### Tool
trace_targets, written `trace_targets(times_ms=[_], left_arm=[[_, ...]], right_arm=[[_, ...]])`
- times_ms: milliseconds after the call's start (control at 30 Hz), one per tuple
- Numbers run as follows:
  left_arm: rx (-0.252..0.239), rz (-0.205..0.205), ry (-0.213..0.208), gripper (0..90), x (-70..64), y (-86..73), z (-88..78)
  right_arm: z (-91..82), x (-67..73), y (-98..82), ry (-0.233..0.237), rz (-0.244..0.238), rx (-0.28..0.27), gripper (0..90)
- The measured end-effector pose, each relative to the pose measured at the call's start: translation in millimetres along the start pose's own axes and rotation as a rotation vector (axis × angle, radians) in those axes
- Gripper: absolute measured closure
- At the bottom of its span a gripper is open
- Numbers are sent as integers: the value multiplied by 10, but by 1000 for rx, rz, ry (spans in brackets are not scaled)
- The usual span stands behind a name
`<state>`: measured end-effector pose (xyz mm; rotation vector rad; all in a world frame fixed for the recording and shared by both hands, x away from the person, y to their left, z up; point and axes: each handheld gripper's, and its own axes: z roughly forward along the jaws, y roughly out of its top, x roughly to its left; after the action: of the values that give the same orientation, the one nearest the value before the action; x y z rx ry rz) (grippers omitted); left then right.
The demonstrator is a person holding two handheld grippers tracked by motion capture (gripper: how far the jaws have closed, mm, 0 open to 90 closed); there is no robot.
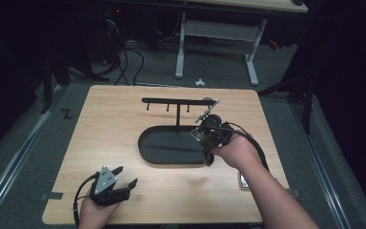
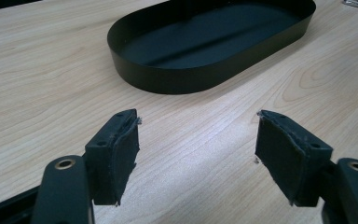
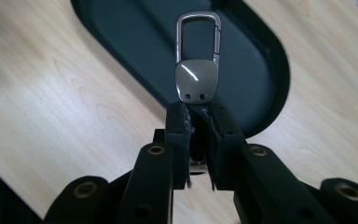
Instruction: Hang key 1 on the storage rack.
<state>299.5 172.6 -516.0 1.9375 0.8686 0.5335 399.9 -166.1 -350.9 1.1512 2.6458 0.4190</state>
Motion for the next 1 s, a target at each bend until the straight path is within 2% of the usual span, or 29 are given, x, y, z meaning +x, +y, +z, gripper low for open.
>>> trace_targets(times_ms=[367,433,600,767,967,1000], left_arm=[[1,-14,26,304,39,-59,-94],[3,-19,31,304,50,-75,-120],[3,-29,41,305,71,-94,-152],[7,-29,38,305,72,-96,-151],[6,-28,37,305,72,-96,-147],[6,-28,36,304,72,-96,-148]], right_arm=[[-30,-57,190,-18,24,-43,804],[-47,-73,266,-24,21,-74,804],[-72,-109,388,-33,25,-111,804],[-59,-159,463,-40,55,-100,804],[-9,-208,500,-55,53,-96,804],[7,-212,510,-59,64,-95,804]])
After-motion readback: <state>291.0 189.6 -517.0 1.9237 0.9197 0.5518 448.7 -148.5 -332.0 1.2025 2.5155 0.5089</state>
